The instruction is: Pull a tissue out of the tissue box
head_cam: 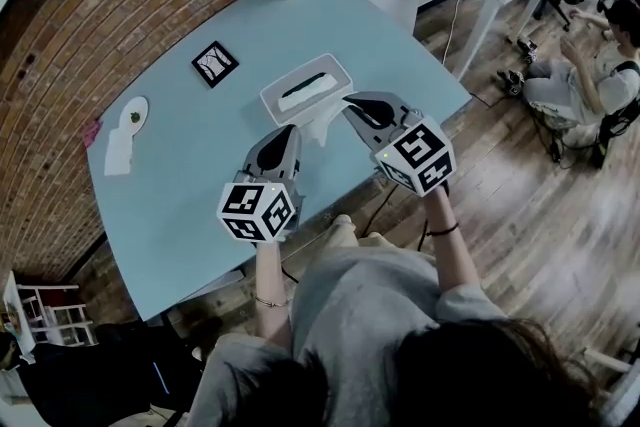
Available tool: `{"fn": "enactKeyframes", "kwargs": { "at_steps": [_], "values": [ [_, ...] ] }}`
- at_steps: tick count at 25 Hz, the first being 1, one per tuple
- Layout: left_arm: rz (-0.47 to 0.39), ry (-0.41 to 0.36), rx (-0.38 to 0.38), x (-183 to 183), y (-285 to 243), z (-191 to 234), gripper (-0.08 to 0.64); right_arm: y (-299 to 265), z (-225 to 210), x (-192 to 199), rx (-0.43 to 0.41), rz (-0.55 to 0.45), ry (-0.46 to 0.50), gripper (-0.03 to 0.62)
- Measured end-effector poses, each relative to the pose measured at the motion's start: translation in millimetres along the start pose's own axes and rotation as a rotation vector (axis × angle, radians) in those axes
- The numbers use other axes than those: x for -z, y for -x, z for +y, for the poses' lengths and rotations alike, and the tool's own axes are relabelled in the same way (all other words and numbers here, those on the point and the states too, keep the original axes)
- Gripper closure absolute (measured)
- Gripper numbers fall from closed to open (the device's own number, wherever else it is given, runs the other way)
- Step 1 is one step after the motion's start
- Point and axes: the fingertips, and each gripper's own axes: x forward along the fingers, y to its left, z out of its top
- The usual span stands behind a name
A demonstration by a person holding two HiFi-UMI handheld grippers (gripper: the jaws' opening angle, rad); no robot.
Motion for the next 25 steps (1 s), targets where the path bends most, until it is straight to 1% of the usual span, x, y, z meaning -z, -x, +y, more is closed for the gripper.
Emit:
{"fn": "enactKeyframes", "kwargs": {
  "at_steps": [6, 11, 22, 25],
  "values": [
    [0.011, -0.009, 0.007, 2, -3, -5, 0.557, 4, 0, 1, -0.008, -0.013, -0.013, 0.592],
    [0.019, -0.002, 0.016, 7, -6, -9, 0.557, 7, -1, 4, -0.010, -0.016, -0.012, 0.592],
    [0.015, 0.009, 0.006, 9, -4, 1, 0.557, -3, 2, -1, -0.019, -0.029, -0.006, 0.592],
    [0.016, 0.007, -0.009, 10, 0, 9, 0.557, -10, 7, -3, -0.030, -0.042, -0.004, 0.592]
  ]
}}
